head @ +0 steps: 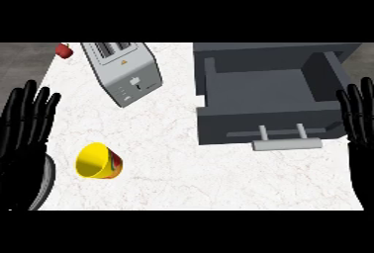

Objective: Pick up the cup, place it into the drawer and close the drawer

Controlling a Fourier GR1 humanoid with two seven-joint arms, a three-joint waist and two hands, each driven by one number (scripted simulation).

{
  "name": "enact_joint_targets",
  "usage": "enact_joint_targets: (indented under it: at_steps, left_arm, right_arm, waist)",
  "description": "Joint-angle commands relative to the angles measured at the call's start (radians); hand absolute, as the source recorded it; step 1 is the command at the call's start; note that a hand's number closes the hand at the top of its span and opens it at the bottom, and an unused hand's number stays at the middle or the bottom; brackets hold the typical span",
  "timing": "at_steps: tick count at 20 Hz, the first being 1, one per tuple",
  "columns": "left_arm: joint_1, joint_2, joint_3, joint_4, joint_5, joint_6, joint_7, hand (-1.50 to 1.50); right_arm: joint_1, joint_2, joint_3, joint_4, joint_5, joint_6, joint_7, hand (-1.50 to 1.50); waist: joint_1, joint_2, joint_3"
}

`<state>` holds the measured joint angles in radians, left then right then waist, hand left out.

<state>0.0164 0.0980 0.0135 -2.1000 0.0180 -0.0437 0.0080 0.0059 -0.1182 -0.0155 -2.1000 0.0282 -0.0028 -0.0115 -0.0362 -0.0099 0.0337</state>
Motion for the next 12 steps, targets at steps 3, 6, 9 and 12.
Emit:
enact_joint_targets:
  at_steps: [3, 6, 9, 12]
  left_arm:
    - [-0.002, 0.068, 0.043, -0.040, 0.136, -0.122, 0.013, -1.50]
    - [0.077, 0.162, 0.145, -0.057, 0.330, -0.283, -0.040, -1.50]
    - [0.066, 0.062, 0.129, 0.052, 0.429, -0.167, 0.132, -1.50]
    - [0.116, 0.089, 0.191, 0.089, 0.487, -0.236, 0.086, -1.50]
  right_arm:
    - [0.014, -0.001, -0.042, -0.021, -0.062, 0.020, -0.006, -1.50]
    - [0.044, 0.074, 0.088, -0.013, 0.020, -0.005, -0.061, -1.50]
    - [-0.016, -0.039, 0.025, 0.067, -0.089, 0.109, 0.077, -1.50]
    - [-0.045, -0.006, 0.074, 0.082, -0.047, 0.090, 0.096, -1.50]
  waist:
    - [0.037, 0.009, -0.034]
    - [0.051, 0.007, -0.035]
    - [0.047, 0.012, -0.034]
    - [0.043, 0.010, -0.034]
